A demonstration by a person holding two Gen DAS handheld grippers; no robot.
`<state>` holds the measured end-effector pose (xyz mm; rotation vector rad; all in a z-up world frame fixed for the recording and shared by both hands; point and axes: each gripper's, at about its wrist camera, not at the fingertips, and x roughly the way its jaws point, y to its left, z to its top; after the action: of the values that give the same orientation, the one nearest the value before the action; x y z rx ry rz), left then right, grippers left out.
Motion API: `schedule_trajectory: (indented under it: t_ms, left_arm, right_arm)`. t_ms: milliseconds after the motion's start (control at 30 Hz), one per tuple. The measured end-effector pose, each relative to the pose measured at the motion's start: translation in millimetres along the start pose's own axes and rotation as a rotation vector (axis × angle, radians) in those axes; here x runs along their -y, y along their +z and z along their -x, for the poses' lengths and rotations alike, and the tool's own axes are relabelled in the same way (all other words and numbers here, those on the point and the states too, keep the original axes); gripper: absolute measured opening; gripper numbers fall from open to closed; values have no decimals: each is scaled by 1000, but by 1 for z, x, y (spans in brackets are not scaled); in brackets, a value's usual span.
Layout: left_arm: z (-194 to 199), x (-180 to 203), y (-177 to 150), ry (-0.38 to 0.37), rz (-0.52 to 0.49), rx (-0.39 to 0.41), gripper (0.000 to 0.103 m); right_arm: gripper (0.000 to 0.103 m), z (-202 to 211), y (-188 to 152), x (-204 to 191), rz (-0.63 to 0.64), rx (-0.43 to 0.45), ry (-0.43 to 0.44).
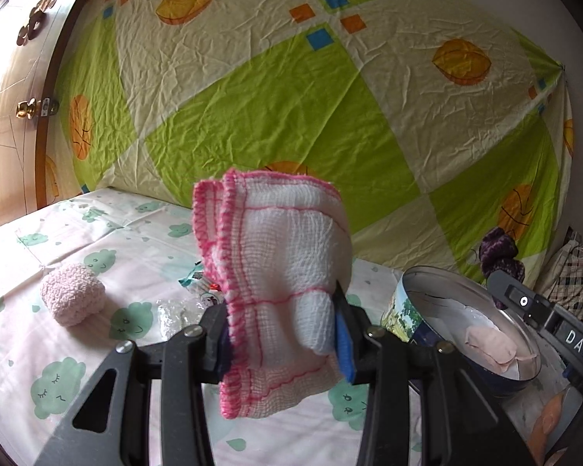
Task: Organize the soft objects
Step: 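Lift the towel and scrunchie over the blue tin and release both inside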
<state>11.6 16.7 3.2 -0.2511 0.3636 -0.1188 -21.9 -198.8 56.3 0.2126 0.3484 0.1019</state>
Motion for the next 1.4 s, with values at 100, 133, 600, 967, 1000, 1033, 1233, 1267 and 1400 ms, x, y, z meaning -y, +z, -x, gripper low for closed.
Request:
schedule_trajectory:
  t_ms: [100,133,600,967,1000,1033,1233,1267,1400]
  left_arm:
    - [1,6,1,-10,1,-2,41]
    - [1,9,1,-14,0,-1,41]
    - [5,59,8,-103,-42,12,41]
    - [-2,120,4,-191,-124,6,41]
    - [-3,125,4,-199,-128,4,41]
    - [-5,130,3,-207,-130,0,41]
    - [-14,150,1,-228,-145,-20,41]
    - [-15,152,0,-230,-145,-23,41]
    - [-23,160,1,-243,-142,-39,41]
  right_arm:
    - [33,3,3,11,-12,10,-18]
    - [33,5,4,15,-17,14,-25]
    - [33,20,14,65,-62,50,-109]
    - [33,28,21,106,-101,65,-193]
    - [33,28,21,110,-105,65,-200]
    - [33,29,22,114,-109,64,-208]
    - [33,32,24,132,-115,64,-247]
    - [33,32,24,135,-114,63,-252]
    - [33,31,25,144,-108,57,-276]
